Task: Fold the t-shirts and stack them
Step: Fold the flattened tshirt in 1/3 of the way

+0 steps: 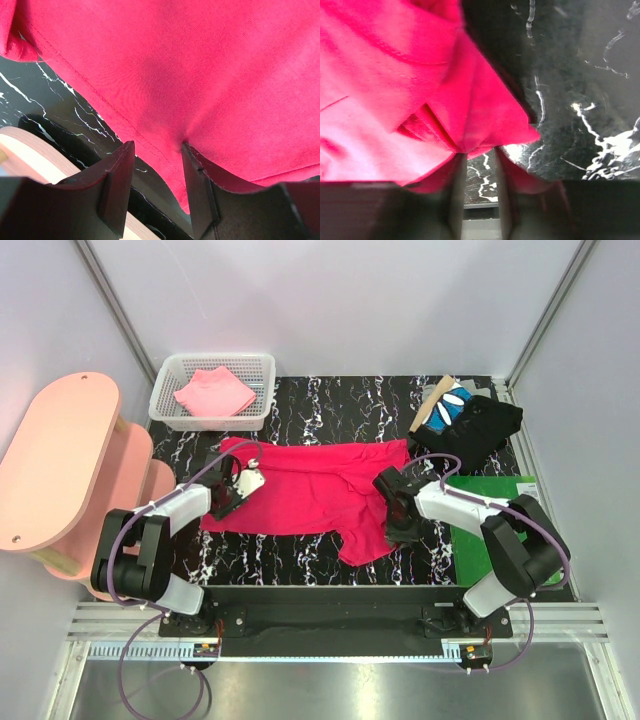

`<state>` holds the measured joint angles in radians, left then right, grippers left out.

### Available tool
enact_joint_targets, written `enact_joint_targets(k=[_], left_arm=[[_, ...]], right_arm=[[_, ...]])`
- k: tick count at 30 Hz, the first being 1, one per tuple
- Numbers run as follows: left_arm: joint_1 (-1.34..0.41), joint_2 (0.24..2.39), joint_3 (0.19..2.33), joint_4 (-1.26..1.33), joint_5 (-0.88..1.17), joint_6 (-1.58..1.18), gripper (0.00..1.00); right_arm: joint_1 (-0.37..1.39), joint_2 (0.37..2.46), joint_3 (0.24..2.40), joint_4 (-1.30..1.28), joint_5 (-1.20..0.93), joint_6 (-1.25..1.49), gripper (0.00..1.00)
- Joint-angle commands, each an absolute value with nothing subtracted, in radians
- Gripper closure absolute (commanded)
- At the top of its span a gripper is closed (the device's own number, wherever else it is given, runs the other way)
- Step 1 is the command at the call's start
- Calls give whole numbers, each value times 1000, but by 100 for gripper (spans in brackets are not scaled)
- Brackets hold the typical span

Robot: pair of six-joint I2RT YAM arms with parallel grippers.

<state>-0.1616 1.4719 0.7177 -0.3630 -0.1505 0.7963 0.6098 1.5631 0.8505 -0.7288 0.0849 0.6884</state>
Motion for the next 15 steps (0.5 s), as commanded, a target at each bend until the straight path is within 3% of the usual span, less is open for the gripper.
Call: enact_joint_targets(k=[1,4,15], left_arm=[[-155,1447,701,-397,-130,790,53],[-153,1437,695,-396,-137,798,53],[-115,1424,677,-368,-152,854,54]], right_arm=[[618,1606,850,-689,100,699,86],[620,1592,861,-725,130,701,100],[618,1376,945,-1072,252,781,100]])
